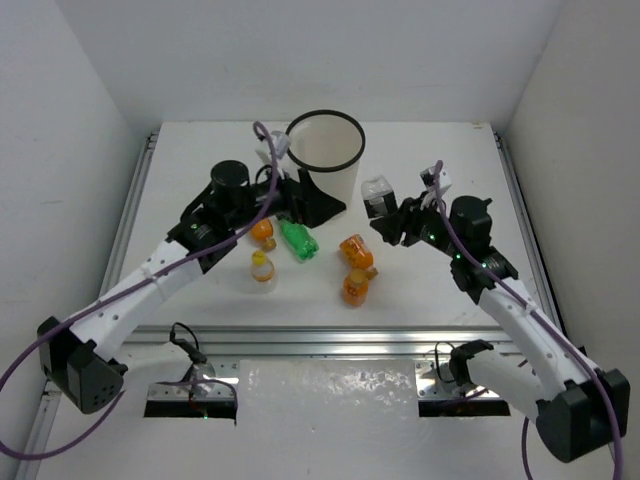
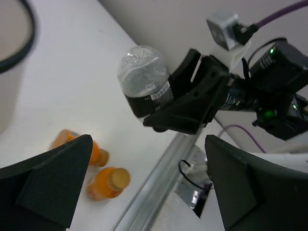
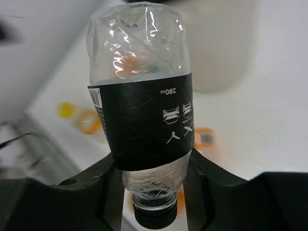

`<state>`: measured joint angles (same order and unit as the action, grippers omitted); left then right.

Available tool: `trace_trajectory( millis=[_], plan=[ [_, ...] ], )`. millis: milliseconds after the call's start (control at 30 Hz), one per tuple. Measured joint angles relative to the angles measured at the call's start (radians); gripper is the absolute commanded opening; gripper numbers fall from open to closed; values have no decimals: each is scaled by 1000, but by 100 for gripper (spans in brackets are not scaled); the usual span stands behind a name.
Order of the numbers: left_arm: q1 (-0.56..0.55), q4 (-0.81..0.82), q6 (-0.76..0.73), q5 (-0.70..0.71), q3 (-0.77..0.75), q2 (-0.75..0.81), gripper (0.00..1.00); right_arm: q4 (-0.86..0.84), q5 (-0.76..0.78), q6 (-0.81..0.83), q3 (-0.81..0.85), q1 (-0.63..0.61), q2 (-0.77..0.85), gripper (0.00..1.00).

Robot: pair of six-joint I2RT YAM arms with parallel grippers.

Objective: Put the plastic bottles in the bin

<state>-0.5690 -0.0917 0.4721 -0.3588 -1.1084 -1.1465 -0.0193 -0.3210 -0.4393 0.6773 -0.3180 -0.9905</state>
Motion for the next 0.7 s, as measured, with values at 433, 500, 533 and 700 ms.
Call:
trace_trajectory(
  millis=[433, 500, 533, 700],
  plan=[
    [-158, 172, 37, -113, -63, -179, 41, -129, -452, -165, 6, -73, 115, 30],
    [-159, 187, 48, -125, -76, -188, 10, -129, -453, -175, 7, -77, 124, 54],
    [-165, 186, 41, -122, -83, -189, 2, -128, -458, -180, 9, -76, 125, 98],
    [-164, 130, 40, -24, -146, -208, 0, -57, -360, -157, 16, -80, 182, 99]
  ],
)
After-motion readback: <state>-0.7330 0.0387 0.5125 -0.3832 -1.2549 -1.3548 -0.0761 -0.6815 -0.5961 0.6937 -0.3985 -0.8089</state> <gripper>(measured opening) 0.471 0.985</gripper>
